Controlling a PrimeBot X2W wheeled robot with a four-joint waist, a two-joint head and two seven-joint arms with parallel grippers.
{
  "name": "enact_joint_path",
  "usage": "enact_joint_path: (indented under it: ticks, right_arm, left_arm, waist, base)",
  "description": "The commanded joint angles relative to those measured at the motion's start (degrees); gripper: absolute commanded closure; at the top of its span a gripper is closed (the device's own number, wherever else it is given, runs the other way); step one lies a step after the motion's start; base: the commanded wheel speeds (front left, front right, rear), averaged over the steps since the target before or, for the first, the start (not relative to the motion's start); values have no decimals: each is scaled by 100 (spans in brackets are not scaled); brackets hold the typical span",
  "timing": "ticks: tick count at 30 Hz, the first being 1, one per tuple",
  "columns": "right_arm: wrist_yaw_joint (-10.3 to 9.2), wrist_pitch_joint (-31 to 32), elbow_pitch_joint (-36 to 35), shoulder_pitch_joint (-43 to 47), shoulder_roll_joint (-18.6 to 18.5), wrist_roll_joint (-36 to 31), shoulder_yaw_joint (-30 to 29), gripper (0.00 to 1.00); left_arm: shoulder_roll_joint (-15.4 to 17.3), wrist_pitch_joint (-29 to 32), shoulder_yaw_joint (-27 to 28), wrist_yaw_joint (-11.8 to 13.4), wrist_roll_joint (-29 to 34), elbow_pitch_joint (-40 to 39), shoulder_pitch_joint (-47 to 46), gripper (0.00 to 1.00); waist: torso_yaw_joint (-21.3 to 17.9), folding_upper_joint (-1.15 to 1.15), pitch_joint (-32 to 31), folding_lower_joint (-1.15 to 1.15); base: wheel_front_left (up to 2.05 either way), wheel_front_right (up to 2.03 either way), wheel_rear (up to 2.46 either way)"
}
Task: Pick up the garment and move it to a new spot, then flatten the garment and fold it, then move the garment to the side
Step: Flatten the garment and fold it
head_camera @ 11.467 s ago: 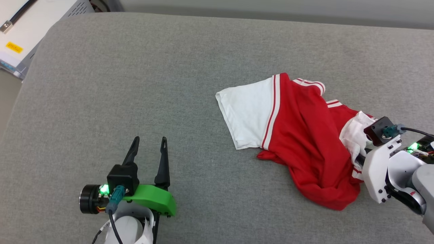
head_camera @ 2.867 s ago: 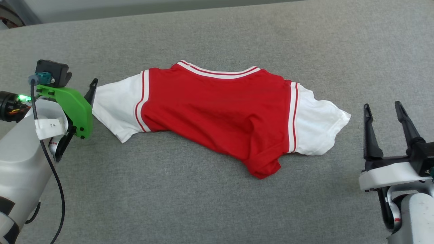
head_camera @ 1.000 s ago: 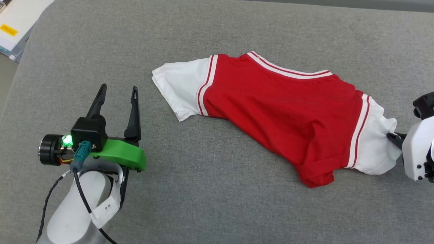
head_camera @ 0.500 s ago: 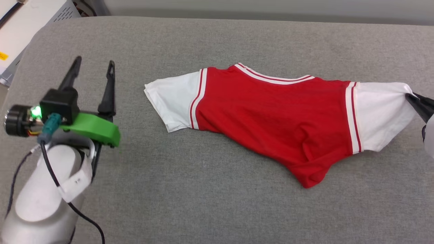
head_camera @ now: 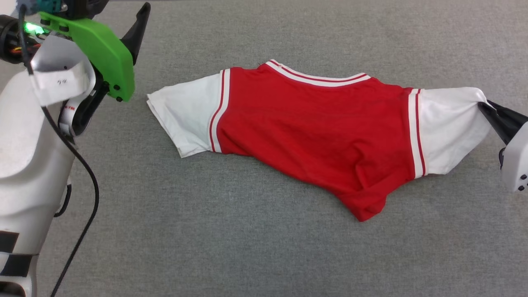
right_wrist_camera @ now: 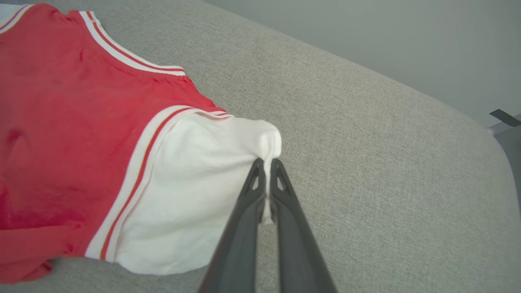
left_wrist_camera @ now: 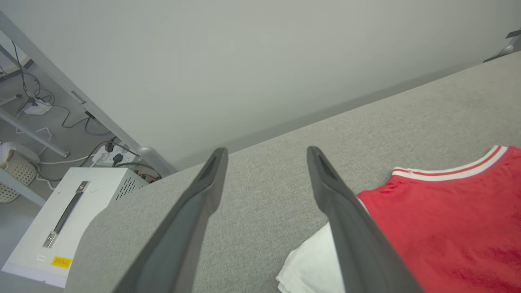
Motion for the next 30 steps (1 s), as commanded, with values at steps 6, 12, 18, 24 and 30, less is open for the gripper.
enact_joint_path:
  ticks: [6,12,18,24,30]
  right_arm:
    - [-4,64,-143,48,183,-143,-88,100]
    - [-4,107,-254,-77,310,-211,-87,100]
    - [-4,127,-321,-234,406,-251,-35,100]
    - [-4,101,-280,-289,422,-250,-28,100]
    - [-4,84,-201,-328,451,-237,2,100]
  left_arm:
    - [296,1652,-747,-61,-891,318,-586,0]
    - [666,2746,-1227,-63,-1834,489,-873,0]
    - [944,3270,-1585,-64,-2215,760,-1021,0]
    - [963,3484,-2002,-64,-2398,972,-881,0]
    - [977,3447,-2522,-64,-2362,1020,-775,100]
  waist:
    - [-250,32,396,0]
    - [-372,32,714,0]
    - [-487,32,1001,0]
    - [-533,32,1105,0]
    - [-528,32,1023,0]
  base:
    - [0,0,0]
    - [0,0,0]
    - [0,0,0]
    - [0,0,0]
    - [0,0,0]
